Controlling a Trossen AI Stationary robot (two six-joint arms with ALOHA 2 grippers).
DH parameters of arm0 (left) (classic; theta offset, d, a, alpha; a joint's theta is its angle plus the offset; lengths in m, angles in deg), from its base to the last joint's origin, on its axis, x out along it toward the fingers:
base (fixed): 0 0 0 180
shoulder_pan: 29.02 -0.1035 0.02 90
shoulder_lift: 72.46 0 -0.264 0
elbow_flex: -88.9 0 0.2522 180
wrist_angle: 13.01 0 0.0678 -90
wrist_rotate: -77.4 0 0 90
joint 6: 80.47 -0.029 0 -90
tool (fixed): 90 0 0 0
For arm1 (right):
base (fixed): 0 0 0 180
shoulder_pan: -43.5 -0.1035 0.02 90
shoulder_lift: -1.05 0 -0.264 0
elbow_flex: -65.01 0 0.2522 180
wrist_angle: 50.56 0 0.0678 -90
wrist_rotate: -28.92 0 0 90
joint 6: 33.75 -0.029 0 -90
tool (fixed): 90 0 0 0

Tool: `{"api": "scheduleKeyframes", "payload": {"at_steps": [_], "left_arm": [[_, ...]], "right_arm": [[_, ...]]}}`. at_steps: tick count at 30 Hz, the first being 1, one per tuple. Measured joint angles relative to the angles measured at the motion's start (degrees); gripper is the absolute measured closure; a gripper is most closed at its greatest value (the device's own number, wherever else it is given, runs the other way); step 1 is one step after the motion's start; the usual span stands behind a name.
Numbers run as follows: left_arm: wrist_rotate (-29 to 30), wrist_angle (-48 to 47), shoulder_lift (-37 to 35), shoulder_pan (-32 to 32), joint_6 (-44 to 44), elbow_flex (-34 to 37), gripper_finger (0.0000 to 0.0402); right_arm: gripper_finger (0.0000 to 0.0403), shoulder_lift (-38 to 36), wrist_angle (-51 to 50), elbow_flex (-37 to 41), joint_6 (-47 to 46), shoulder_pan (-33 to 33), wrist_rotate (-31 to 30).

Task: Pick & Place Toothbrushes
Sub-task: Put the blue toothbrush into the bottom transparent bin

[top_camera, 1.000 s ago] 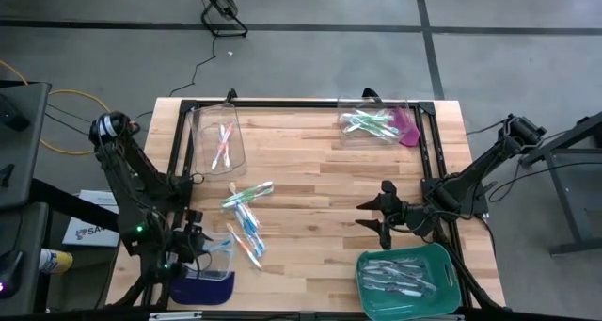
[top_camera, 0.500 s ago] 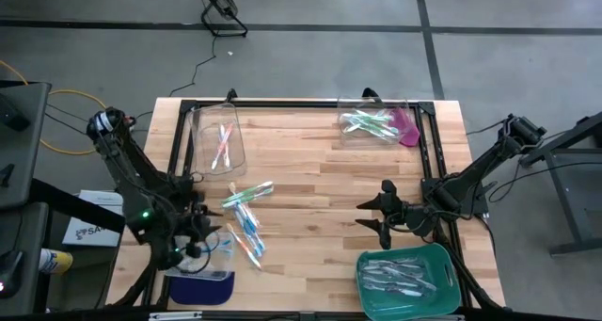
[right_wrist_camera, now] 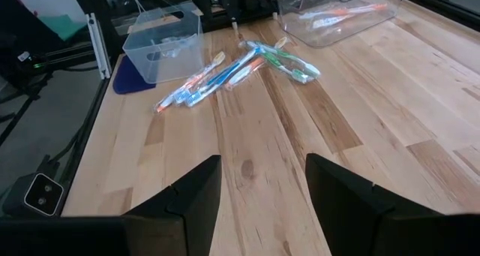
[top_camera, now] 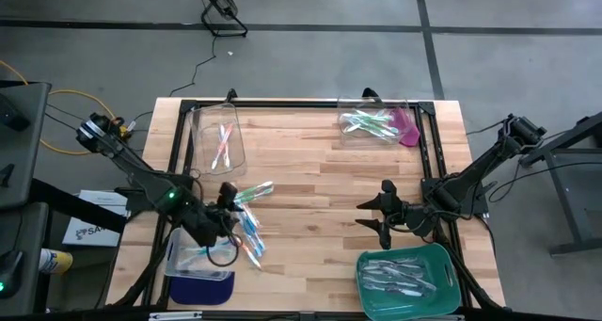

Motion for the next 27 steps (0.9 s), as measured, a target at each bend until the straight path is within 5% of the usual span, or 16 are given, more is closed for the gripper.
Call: {"api": "scheduleKeyframes", "payload": {"at_steps": [7, 27], "left_arm": [[-1.78, 0.56, 0.02, -1.72, -12.38, 0.00, 0.0252], [-7.09, -2.78, 2.82, -10.21, -24.20, 0.00, 0.0252]], "right_arm": [[0.0215, 0.00, -0.02, 0.00, -0.02, 0.00, 0.13], [0.0215, 0.00, -0.52, 0.00, -0.02, 0.00, 0.04]]}}
